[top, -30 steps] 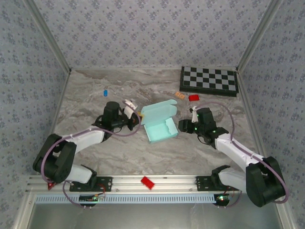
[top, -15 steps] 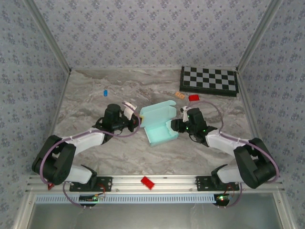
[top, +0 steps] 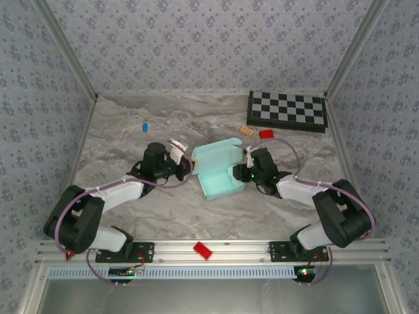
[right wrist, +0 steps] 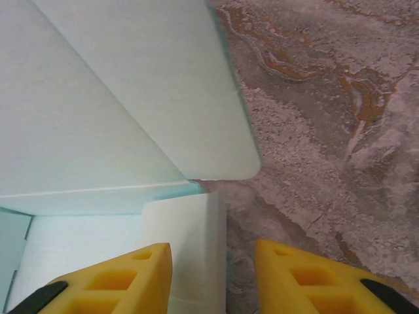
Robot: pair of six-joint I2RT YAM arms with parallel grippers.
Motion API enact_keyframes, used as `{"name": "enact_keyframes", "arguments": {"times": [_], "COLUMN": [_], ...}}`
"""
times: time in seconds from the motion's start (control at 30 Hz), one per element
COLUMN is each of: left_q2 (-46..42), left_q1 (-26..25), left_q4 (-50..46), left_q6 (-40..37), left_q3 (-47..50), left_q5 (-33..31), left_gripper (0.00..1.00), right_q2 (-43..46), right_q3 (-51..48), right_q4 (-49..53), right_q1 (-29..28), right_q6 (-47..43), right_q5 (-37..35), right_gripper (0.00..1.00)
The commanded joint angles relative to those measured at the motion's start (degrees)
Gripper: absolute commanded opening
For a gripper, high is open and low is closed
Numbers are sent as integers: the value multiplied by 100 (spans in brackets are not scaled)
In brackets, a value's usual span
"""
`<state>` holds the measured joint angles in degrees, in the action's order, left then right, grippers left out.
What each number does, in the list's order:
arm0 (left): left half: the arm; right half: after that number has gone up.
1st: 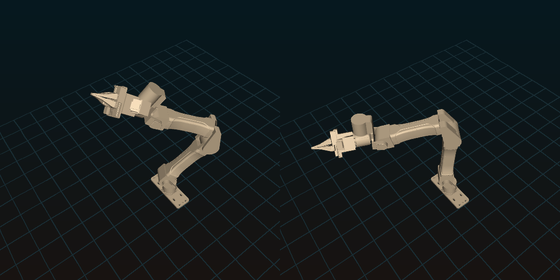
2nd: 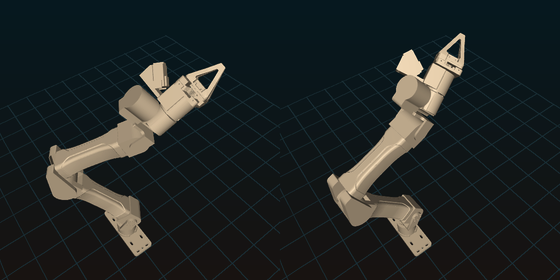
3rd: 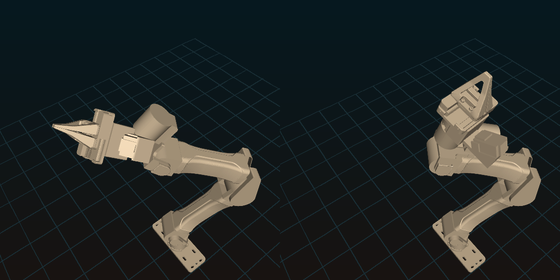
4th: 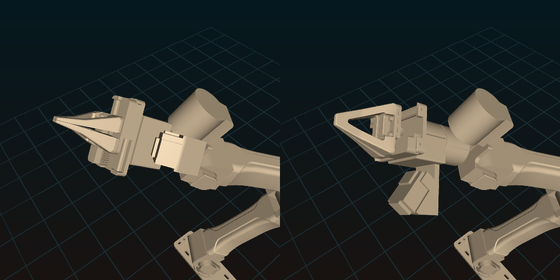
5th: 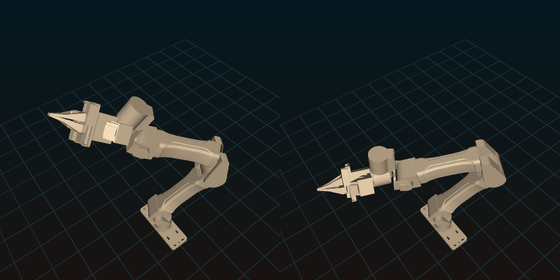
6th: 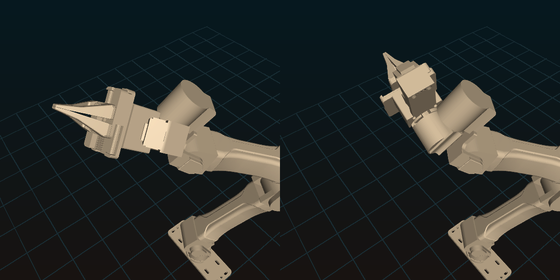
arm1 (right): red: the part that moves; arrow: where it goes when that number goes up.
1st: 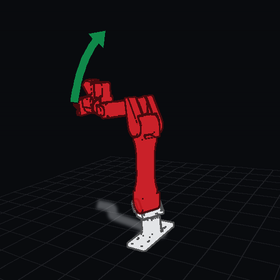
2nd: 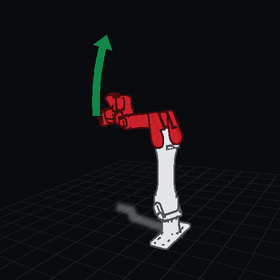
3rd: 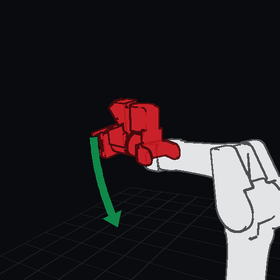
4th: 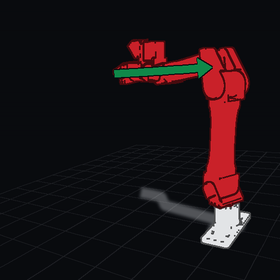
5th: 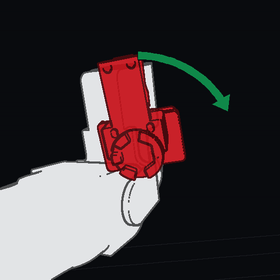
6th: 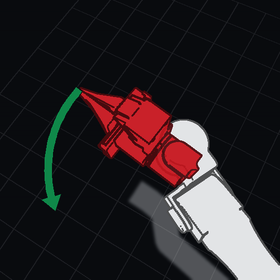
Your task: Fold the paper box
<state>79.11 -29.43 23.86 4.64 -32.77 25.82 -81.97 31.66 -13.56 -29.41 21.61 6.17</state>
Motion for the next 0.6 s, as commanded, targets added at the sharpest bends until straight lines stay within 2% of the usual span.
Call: {"name": "enact_keyframes", "arguments": {"times": [0.0,0.57], "left_q2": [-99,-91], "left_q1": [-47,-39], "left_q4": [24,49], "left_q6": [77,152], "left_q3": [1,11], "left_q5": [-43,-296], "left_gripper": [0,0], "right_q2": [-119,-449], "right_q3": [115,328], "right_q4": [9,511], "right_q1": [-46,-283], "right_q6": [-74,-251], "right_q5": [-176,-775], "right_gripper": [39,31]}}
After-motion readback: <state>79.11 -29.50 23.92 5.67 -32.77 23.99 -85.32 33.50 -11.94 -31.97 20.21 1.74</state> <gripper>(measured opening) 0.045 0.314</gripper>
